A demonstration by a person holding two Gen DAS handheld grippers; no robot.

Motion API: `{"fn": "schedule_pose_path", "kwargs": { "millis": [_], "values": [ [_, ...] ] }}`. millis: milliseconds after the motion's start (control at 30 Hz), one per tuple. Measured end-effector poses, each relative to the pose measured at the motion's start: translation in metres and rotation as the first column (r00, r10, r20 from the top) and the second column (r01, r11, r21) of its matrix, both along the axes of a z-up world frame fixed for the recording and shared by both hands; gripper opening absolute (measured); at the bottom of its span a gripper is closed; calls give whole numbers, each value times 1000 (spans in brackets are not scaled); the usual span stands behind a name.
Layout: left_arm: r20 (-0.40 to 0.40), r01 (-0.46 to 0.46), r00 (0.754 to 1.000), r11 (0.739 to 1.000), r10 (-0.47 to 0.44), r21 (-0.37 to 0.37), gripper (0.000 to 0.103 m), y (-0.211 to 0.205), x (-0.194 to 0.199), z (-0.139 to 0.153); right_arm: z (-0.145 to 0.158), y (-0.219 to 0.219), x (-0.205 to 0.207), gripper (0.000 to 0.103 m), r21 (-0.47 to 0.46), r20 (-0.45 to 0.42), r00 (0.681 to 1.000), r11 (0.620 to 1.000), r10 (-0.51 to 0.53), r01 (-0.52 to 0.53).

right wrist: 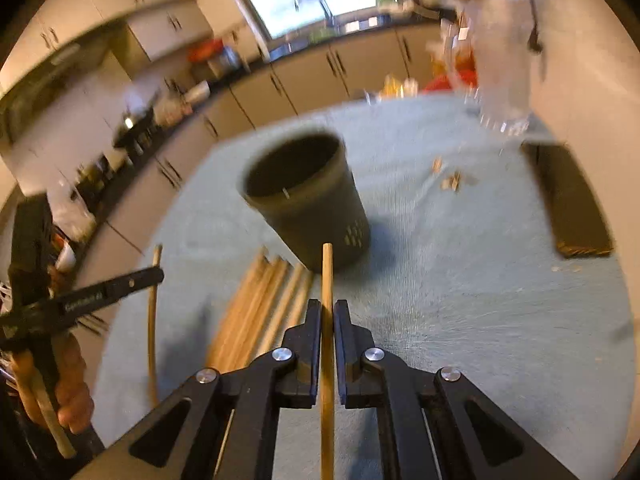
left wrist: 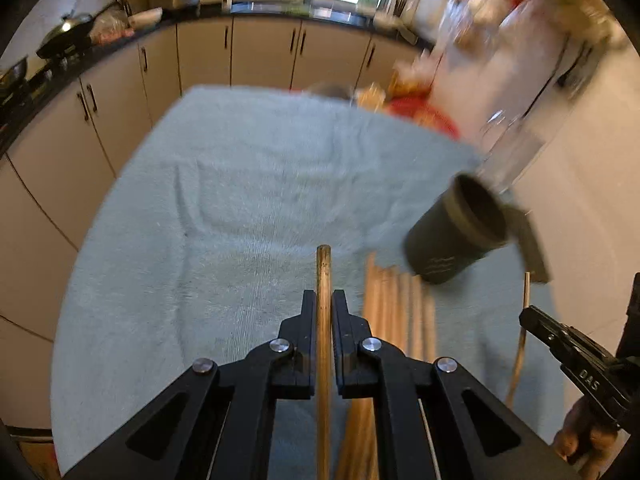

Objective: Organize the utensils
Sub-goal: 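Lift both held chopsticks upright and carry them over the black cup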

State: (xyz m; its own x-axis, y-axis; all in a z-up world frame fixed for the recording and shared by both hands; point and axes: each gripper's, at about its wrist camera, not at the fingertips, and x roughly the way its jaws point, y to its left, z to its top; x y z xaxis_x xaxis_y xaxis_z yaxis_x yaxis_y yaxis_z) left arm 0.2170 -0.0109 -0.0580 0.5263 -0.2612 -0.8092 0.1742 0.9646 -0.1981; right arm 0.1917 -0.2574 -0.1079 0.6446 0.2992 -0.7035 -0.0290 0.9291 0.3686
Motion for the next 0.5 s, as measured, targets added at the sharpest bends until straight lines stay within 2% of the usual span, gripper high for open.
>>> {"fn": "schedule_pose_path", "kwargs": {
  "millis": [67, 233, 500],
  "values": [
    [55, -2, 998, 1000, 3, -12, 7, 5, -19, 18, 21, 2, -21, 8, -31, 72, 997, 999, -20, 23],
    [173, -28, 984, 1000, 28, 0, 7, 20, -71, 53, 52, 2, -65, 8, -66, 181, 983, 997, -36, 48],
    [296, -38, 955, 999, 34, 8, 7, 24, -117, 79, 83, 11, -111, 7, -96, 267, 963, 993, -41, 69]
  ]
}}
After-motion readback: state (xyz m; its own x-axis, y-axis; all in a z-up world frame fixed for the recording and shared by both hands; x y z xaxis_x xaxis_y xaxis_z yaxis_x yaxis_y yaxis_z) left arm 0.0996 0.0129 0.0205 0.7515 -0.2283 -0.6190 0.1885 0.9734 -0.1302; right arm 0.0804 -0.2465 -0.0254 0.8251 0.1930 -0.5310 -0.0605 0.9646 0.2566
